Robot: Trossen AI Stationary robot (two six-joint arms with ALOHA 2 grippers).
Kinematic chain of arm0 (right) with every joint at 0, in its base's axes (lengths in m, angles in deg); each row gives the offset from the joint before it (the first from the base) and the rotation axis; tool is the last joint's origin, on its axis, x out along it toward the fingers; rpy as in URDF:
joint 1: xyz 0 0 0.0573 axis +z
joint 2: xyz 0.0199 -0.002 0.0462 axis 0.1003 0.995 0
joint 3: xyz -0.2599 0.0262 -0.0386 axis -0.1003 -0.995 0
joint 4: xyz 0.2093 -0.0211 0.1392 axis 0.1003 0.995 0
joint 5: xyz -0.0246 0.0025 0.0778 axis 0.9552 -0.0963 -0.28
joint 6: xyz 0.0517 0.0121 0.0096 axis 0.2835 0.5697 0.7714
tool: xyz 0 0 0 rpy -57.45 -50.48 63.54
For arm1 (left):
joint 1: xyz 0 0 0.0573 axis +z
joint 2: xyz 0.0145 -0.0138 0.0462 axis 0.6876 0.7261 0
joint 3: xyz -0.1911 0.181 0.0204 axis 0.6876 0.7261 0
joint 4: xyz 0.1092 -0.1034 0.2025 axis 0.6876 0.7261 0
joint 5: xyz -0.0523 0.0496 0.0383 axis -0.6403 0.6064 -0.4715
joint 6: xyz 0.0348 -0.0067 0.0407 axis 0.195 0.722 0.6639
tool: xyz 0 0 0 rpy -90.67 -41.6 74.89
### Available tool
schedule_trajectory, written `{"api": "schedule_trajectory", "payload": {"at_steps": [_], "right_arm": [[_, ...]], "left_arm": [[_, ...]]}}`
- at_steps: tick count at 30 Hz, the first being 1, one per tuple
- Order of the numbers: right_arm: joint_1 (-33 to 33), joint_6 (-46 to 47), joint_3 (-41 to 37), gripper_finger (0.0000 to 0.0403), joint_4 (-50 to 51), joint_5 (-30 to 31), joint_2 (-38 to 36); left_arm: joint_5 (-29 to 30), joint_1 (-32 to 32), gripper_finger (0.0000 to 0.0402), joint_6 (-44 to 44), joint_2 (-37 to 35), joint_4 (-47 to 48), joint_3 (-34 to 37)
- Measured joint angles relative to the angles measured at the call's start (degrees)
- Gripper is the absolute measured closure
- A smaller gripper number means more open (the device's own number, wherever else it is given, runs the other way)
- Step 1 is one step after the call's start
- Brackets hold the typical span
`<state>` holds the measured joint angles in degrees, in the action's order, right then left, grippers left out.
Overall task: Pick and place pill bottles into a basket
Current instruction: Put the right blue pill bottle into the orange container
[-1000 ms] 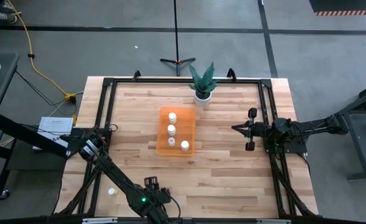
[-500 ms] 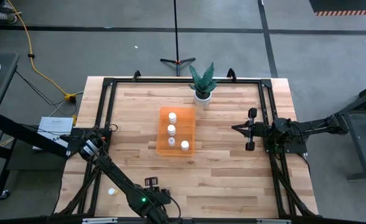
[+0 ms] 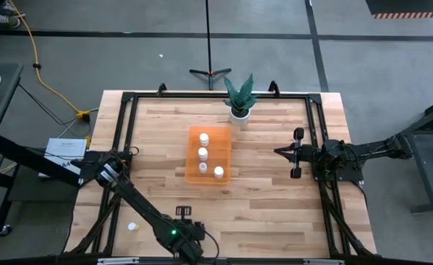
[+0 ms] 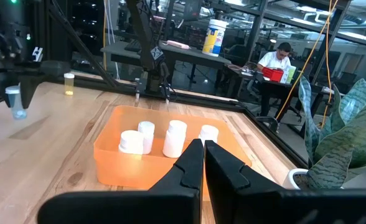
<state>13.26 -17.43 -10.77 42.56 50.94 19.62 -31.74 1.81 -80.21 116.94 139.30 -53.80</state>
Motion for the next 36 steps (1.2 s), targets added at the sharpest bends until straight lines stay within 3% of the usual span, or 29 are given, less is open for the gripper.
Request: {"api": "schedule_trajectory", "payload": {"at_steps": [4, 11, 16, 21, 30, 36], "right_arm": [[-0.01, 0.01, 0.01, 0.0396, 0.00, 0.00, 0.00], [-0.01, 0.01, -0.01, 0.0396, 0.00, -0.01, 0.00], [-0.01, 0.00, -0.01, 0.0396, 0.00, -0.02, 0.00], [-0.01, 0.00, -0.01, 0.0396, 0.07, -0.01, 0.00], [-0.01, -0.86, 0.01, 0.0396, 1.36, 0.00, 0.00], [-0.01, -1.05, 0.00, 0.0396, 1.86, -0.02, 0.02]], "left_arm": [[0.02, 1.67, 0.0241, 1.86, 0.00, 5.00, -3.52], [3.24, 6.02, 0.0269, 12.35, 0.00, 14.71, -10.41], [4.65, 10.98, 0.0254, 20.45, -0.02, 18.17, -13.28], [4.65, 16.66, 0.0240, 28.15, -0.04, 18.87, -13.33], [1.03, 25.87, 0.0269, 34.79, -0.80, 21.21, -13.33], [-0.56, 29.80, 0.0238, 36.10, -2.52, 21.05, -13.10]]}}
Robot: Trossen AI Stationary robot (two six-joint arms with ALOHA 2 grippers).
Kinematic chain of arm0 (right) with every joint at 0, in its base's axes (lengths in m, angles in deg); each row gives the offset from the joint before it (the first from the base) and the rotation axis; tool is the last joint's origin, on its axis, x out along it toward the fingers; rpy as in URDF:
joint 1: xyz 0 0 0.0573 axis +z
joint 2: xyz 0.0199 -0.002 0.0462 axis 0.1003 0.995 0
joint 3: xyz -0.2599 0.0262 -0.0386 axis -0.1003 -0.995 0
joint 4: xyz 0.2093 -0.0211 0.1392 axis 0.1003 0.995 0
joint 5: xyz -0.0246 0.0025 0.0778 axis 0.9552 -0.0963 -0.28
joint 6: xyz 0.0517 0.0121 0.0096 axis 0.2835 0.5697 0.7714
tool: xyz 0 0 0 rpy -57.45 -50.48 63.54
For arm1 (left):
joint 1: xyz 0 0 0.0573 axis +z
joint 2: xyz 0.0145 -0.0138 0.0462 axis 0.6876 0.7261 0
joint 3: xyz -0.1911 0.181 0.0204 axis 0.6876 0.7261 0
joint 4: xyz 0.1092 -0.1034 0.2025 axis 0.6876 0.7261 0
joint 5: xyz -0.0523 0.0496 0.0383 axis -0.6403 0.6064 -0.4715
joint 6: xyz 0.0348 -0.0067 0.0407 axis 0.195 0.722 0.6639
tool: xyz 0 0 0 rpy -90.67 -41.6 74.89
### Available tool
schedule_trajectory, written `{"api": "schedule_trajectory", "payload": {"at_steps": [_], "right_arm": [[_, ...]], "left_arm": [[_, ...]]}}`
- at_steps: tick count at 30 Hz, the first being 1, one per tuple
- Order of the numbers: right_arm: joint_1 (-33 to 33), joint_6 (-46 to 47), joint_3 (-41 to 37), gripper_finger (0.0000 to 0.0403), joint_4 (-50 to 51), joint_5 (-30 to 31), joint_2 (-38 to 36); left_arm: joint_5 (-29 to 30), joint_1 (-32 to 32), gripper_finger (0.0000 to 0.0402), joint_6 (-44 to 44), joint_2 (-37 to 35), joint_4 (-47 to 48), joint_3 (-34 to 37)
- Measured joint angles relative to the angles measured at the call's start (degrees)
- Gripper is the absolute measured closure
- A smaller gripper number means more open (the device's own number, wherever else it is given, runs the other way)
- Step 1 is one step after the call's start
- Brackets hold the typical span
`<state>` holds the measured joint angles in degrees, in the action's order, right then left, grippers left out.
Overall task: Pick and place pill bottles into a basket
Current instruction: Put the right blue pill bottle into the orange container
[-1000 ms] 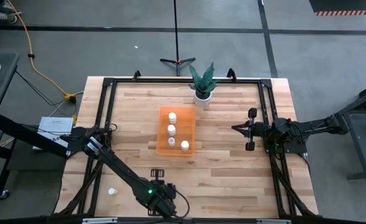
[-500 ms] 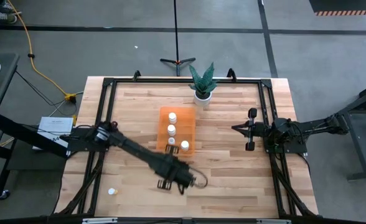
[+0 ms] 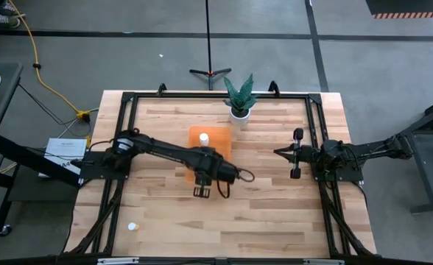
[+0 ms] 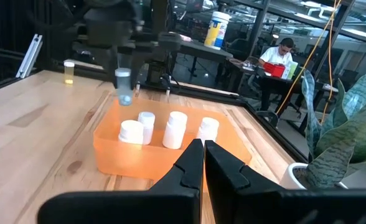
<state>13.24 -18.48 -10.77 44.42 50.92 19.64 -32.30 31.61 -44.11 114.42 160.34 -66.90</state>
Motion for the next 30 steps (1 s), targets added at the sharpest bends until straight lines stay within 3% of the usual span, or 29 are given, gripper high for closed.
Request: {"api": "schedule_trajectory", "payload": {"at_steps": [8, 17, 25, 30], "right_arm": [[0.00, 0.00, 0.00, 0.0396, 0.55, 0.02, 0.00], [0.00, 0.00, 0.01, 0.0396, 0.57, 0.02, 0.00], [0.00, 0.00, -0.01, 0.0396, 0.55, 0.02, 0.00], [0.00, 0.00, 0.00, 0.0396, 0.55, 0.02, 0.00]], "left_arm": [[-4.07, 1.33, 0.0269, 0.67, -0.27, -1.55, 0.47], [-0.36, 1.79, 0.0226, 1.47, -0.23, -3.36, 4.88], [-3.86, 4.07, 0.0255, 2.50, -0.21, -8.38, 9.17], [-4.86, 4.46, 0.0241, 2.48, -0.19, -10.91, 11.74]]}}
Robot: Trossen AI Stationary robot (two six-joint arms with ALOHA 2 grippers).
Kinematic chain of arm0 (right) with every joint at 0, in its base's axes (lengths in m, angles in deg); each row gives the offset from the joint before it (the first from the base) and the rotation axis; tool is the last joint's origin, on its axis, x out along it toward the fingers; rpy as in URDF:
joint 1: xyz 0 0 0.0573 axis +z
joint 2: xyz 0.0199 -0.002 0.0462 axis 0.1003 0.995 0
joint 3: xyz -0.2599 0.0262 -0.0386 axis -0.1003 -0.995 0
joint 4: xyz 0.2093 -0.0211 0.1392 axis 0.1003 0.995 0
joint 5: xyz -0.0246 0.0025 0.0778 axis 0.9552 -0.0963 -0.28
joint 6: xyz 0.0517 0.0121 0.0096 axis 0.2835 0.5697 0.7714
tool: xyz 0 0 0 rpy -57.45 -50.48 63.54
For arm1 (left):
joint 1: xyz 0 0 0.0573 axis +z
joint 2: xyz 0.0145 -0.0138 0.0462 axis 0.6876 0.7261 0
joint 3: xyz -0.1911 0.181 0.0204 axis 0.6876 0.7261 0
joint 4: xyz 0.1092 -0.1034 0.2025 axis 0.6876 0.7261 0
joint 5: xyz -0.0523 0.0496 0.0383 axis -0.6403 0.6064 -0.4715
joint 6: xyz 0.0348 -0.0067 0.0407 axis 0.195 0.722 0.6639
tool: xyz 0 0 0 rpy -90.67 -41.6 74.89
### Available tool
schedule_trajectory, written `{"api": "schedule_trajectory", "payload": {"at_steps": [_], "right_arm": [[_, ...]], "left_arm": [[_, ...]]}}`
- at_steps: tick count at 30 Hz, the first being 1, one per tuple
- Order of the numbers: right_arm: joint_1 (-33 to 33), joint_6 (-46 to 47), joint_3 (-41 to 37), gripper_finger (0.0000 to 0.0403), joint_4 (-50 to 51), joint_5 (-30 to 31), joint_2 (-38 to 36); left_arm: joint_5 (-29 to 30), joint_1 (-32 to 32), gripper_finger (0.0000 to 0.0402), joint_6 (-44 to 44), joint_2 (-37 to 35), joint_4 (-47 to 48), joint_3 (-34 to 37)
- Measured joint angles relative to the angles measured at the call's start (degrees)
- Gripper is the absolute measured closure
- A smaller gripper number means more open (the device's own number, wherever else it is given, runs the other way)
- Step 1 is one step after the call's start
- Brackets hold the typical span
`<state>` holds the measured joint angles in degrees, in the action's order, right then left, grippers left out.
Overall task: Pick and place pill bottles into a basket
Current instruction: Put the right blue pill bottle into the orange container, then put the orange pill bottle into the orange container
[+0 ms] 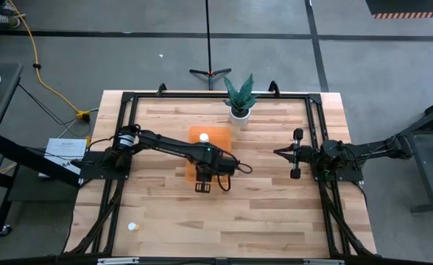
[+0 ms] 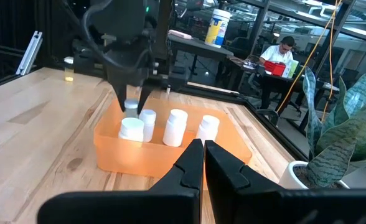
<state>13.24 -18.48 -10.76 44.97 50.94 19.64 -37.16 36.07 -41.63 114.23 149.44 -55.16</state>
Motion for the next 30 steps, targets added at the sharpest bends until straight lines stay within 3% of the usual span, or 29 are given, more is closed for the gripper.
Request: {"api": "schedule_trajectory", "payload": {"at_steps": [11, 15, 19, 23, 27, 30], "right_arm": [[0.00, 0.00, -0.02, 0.0396, 0.00, 0.00, 0.00], [0.00, 0.00, 0.00, 0.0396, 0.00, 0.00, 0.00], [0.00, 0.00, -0.02, 0.0396, 0.01, 0.00, -0.02], [0.00, 0.00, -0.02, 0.0396, 0.27, 0.00, 0.00], [0.00, 0.00, -0.01, 0.0396, 0.32, 0.00, -0.04], [0.00, 0.00, -0.01, 0.0396, 0.31, 0.01, -0.02]], "left_arm": [[-0.57, -0.13, 0.0221, -1.30, 0.00, -1.84, 2.56], [-0.57, -0.13, 0.0221, -2.61, -0.65, 3.92, 2.13], [-1.25, -0.17, 0.0220, -8.84, -2.45, 10.14, 0.78], [-6.33, -1.07, 0.0220, -18.31, -4.78, 14.66, 0.62], [-10.96, -4.77, 0.0220, -27.94, -6.40, 19.08, 0.62], [-11.27, -9.15, 0.0220, -34.64, -7.06, 18.90, 0.81]]}}
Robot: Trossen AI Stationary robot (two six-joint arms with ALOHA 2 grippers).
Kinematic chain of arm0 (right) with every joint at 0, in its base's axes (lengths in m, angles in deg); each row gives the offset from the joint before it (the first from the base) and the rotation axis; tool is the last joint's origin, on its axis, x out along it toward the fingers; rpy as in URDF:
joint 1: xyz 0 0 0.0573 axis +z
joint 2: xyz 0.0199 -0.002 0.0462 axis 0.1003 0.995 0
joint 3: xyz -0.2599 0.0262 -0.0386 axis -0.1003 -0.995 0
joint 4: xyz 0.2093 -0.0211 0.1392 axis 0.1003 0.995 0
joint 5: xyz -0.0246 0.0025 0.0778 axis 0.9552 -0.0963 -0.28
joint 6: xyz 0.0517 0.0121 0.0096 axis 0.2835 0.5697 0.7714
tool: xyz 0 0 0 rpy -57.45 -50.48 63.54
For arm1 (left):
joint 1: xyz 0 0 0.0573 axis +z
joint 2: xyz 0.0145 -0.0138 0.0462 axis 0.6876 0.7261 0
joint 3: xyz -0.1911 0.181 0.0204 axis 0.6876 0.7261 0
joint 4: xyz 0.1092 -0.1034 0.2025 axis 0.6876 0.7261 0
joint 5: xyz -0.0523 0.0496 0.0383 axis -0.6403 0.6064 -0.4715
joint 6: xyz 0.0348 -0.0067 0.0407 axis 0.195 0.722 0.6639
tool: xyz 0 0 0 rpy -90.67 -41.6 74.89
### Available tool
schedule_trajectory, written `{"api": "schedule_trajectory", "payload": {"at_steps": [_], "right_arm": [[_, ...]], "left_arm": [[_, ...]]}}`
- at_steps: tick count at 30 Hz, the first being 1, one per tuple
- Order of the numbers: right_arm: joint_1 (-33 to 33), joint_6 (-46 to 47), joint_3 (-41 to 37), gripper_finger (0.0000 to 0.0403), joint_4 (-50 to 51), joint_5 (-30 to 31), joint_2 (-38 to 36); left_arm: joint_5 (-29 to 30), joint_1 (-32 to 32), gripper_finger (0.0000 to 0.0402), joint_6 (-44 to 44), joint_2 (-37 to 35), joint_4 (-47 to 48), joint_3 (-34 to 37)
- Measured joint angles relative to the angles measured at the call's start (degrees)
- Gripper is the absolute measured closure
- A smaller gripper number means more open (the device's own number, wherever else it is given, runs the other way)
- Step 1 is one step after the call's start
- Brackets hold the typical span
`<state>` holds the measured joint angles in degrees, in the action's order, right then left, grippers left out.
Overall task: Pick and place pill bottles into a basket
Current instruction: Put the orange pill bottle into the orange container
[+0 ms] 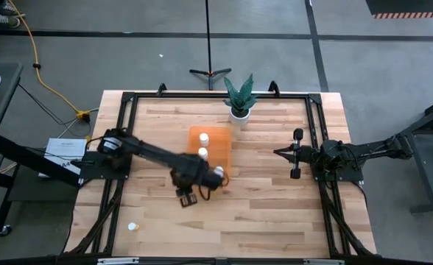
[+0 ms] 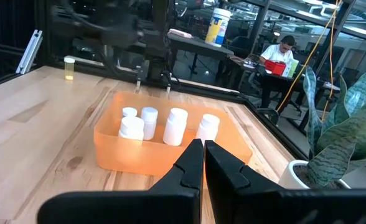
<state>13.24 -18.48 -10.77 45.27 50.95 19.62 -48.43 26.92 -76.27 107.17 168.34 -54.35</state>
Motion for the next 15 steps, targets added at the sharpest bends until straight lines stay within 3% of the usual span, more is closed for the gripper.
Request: {"api": "schedule_trajectory", "payload": {"at_steps": [5, 15], "right_arm": [[0.00, 0.00, 0.01, 0.0396, -0.04, -0.01, 0.00], [0.00, 0.00, -0.01, 0.0396, -0.53, -0.01, 0.00]], "left_arm": [[-7.81, -6.63, 0.0220, -12.76, -0.19, 0.14, 0.02], [-15.11, -19.21, 0.0220, -37.60, -0.17, 0.29, 0.03]]}}
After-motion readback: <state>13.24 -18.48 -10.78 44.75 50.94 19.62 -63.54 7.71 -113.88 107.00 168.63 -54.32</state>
